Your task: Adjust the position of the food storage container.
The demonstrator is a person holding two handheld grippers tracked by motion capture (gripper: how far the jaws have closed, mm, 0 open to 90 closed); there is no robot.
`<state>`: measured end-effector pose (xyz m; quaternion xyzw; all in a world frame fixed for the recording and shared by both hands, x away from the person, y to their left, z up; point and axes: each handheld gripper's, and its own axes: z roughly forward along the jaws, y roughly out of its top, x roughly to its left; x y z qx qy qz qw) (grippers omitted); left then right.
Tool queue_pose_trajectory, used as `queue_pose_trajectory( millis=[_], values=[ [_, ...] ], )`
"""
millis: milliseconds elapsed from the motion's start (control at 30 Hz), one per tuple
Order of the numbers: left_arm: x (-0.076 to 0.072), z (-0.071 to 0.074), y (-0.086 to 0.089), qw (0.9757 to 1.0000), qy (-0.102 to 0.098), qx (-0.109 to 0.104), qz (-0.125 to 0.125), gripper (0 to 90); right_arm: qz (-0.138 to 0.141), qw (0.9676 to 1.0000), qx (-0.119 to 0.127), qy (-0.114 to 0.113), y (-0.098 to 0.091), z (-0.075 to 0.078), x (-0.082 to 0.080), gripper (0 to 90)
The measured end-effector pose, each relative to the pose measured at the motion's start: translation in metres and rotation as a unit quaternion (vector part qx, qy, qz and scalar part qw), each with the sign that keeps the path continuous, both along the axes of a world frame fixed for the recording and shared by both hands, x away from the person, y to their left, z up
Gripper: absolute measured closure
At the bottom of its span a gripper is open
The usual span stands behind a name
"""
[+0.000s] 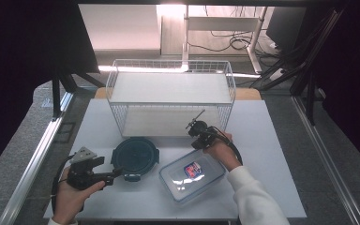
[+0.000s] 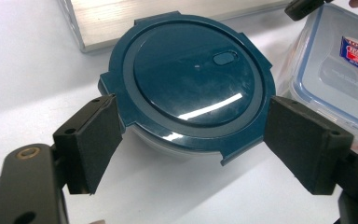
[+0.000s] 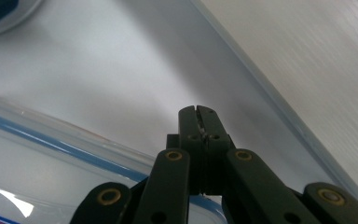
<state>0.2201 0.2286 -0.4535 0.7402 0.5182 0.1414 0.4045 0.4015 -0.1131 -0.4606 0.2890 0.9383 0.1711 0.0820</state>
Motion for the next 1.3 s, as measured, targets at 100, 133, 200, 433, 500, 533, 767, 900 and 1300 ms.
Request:
queue_pose_trajectory(
  millis=[100,133,200,433,500,533,767,900,1300],
  values=[
    [0.0,0.0,0.0,1.0,0.001,-0.001,-0.001,18.9,-0.007,0.9999,0.015,0.004,-0.009,-0.001,-0.002,88.8],
    [0.0,0.0,0.0,1.0,0.001,-0.001,-0.001,18.9,-0.007,0.9999,0.015,0.004,-0.009,-0.001,-0.002,88.8],
    [0.0,0.0,0.0,1.0,0.001,0.001,0.0,18.9,-0.012,0.9997,0.02,0.005,-0.017,-0.001,-0.004,88.8],
    [0.001,-0.001,0.0,1.0,0.003,0.002,-0.001,18.9,-0.025,0.9993,0.026,0.006,-0.035,-0.001,-0.013,88.8],
    [0.001,-0.002,-0.001,1.0,0.004,0.002,-0.001,18.9,-0.028,0.9992,0.027,0.007,-0.043,-0.001,-0.017,88.9],
    [0.002,-0.003,-0.001,1.0,0.005,0.003,-0.001,18.9,-0.029,0.9991,0.029,0.007,-0.046,-0.002,-0.019,88.9],
    [0.003,-0.005,-0.003,0.9999,0.01,0.004,-0.003,19.1,-0.039,0.9987,0.031,0.011,-0.062,-0.004,-0.028,88.9],
    [0.003,-0.005,-0.004,0.9999,0.009,0.007,-0.005,19.2,-0.043,0.9983,0.035,0.017,-0.067,-0.006,-0.03,88.9],
    [0.002,-0.004,-0.004,0.9999,0.007,0.006,-0.006,19.3,-0.047,0.998,0.038,0.019,-0.072,-0.008,-0.033,88.8]
  ],
)
